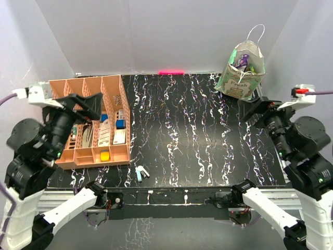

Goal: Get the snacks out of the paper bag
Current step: Move the paper bag to the center of the board.

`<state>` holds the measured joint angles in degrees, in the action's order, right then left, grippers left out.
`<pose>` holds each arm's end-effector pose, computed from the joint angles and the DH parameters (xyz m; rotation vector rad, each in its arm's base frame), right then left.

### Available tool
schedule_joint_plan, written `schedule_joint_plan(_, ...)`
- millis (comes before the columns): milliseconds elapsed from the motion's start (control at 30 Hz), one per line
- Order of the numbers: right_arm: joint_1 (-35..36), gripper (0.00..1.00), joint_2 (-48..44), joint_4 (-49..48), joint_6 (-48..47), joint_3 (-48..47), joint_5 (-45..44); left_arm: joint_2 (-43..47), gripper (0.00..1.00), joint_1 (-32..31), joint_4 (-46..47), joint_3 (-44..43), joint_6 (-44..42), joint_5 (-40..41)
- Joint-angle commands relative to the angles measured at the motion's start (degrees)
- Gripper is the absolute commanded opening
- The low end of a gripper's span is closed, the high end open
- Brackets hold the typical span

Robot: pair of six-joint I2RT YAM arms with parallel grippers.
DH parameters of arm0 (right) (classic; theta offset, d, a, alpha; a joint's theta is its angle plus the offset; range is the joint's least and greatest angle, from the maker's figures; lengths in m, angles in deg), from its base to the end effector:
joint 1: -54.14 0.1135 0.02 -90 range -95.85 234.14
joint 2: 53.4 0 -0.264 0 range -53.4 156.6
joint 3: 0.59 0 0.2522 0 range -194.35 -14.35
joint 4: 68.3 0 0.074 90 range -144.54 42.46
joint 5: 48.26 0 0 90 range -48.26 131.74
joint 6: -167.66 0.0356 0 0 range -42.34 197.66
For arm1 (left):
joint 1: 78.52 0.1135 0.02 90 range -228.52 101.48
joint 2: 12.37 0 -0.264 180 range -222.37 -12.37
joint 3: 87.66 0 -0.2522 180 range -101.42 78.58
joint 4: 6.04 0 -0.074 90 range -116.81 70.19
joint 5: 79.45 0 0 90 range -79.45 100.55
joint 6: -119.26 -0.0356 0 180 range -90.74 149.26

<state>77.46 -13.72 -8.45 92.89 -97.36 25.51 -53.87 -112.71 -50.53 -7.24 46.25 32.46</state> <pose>0.0608 0.0154 0.4886 0.1046 1.6214 0.2898 0.0568 -0.0225 0.5276 -0.1244 1.3626 -0.4972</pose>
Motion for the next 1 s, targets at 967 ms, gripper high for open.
schedule_joint_plan(967,-10.0,0.98,21.0,-19.1,-11.3,13.4,-18.3,-20.9,0.98,11.0,31.9,16.3,2.8,-53.7)
